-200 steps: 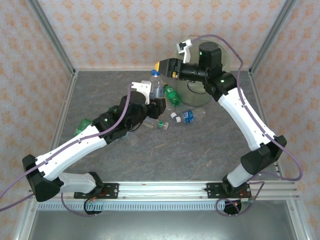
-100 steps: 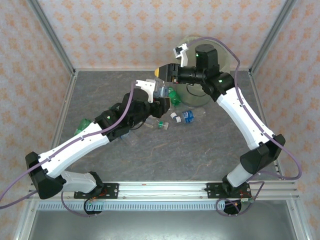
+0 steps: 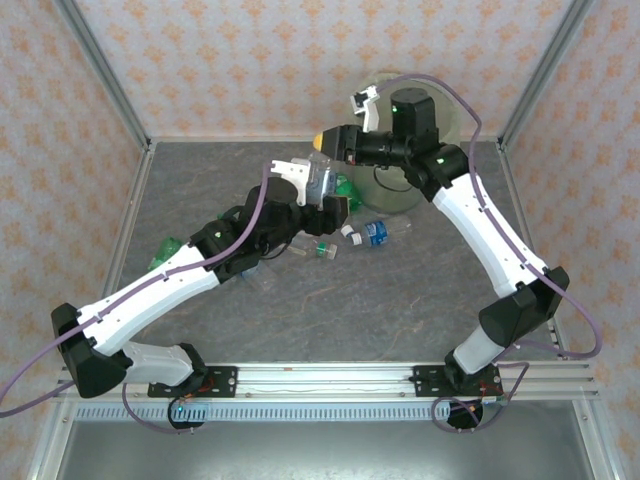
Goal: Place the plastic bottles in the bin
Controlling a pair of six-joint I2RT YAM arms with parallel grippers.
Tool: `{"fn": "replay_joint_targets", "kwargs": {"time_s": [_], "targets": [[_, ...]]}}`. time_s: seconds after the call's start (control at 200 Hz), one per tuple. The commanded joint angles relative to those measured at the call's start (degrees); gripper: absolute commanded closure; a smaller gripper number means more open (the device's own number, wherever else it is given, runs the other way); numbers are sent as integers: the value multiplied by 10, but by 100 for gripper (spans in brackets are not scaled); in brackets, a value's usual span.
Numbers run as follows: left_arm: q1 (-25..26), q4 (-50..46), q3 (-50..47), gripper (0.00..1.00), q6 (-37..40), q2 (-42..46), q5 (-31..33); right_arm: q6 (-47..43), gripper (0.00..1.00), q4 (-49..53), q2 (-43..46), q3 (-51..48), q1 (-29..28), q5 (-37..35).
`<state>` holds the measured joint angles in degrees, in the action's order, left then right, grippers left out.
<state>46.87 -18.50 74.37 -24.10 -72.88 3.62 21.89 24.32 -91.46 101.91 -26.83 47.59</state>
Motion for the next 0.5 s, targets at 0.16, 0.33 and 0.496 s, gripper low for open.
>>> {"fn": "replay_joint_targets", "kwargs": {"time_s": [0.16, 0.33, 0.496], "targets": [[0, 34, -55, 1, -51, 101, 75, 90, 68, -56, -3, 18, 101, -55], [-1, 22, -104, 1, -100, 162, 124, 128, 67, -56, -16, 32, 170, -128], [-7, -6, -145, 1, -151, 214, 167, 167, 67, -69, -35, 41, 220, -173]]}}
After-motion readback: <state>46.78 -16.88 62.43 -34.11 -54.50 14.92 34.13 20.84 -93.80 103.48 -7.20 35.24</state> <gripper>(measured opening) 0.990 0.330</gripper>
